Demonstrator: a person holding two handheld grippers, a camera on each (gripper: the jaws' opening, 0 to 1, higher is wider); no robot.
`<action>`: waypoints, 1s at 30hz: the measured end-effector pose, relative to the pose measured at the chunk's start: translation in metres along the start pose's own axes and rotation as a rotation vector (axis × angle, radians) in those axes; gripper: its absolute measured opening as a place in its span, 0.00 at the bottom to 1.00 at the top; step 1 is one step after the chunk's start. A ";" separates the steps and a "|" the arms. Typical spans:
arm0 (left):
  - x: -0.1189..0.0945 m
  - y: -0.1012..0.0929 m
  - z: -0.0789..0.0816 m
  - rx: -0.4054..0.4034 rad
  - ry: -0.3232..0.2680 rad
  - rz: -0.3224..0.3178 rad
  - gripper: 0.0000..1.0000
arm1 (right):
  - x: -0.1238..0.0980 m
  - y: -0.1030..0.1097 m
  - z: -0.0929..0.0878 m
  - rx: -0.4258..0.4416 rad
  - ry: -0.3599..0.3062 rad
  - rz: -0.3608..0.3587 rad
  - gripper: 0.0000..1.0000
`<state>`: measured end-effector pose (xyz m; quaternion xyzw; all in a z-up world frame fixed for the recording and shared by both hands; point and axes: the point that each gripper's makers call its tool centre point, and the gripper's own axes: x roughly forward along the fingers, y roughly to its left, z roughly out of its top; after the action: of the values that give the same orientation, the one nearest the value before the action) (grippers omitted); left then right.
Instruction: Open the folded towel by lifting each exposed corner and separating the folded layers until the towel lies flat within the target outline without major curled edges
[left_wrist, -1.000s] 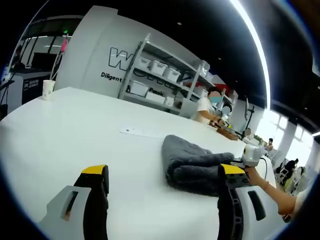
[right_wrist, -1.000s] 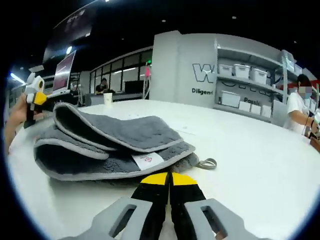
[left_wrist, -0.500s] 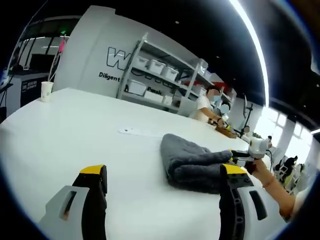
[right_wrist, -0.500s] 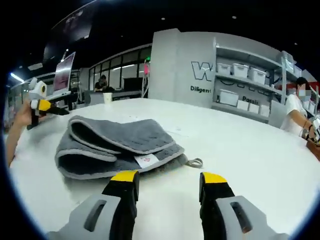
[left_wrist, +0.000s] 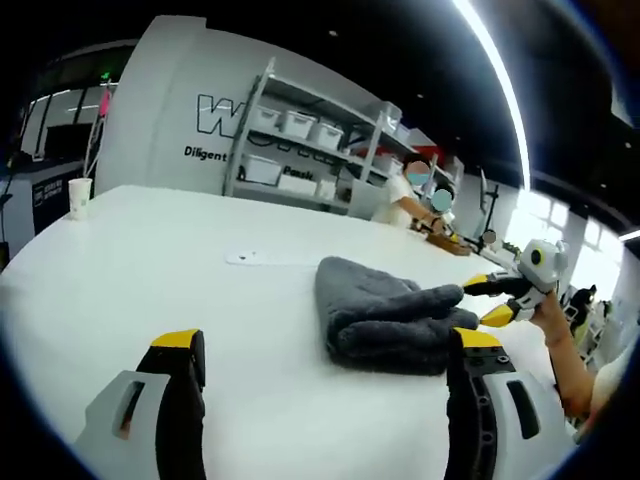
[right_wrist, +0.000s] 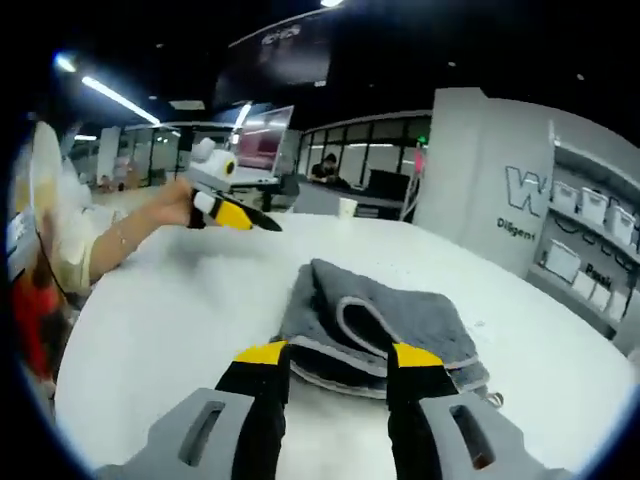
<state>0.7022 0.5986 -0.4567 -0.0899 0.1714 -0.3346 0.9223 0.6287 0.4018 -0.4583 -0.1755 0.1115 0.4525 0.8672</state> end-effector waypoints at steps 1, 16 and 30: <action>0.000 0.000 -0.001 0.001 0.004 0.000 0.99 | 0.002 0.008 0.003 -0.005 -0.010 0.034 0.35; 0.000 0.002 -0.004 -0.014 0.018 -0.001 0.99 | 0.038 0.054 -0.028 -0.256 0.216 0.143 0.10; 0.002 -0.001 -0.007 -0.015 0.031 -0.013 0.98 | 0.039 0.035 -0.038 -0.327 0.264 0.059 0.00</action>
<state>0.7002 0.5959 -0.4636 -0.0926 0.1875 -0.3404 0.9167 0.6209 0.4339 -0.5139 -0.3684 0.1544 0.4629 0.7913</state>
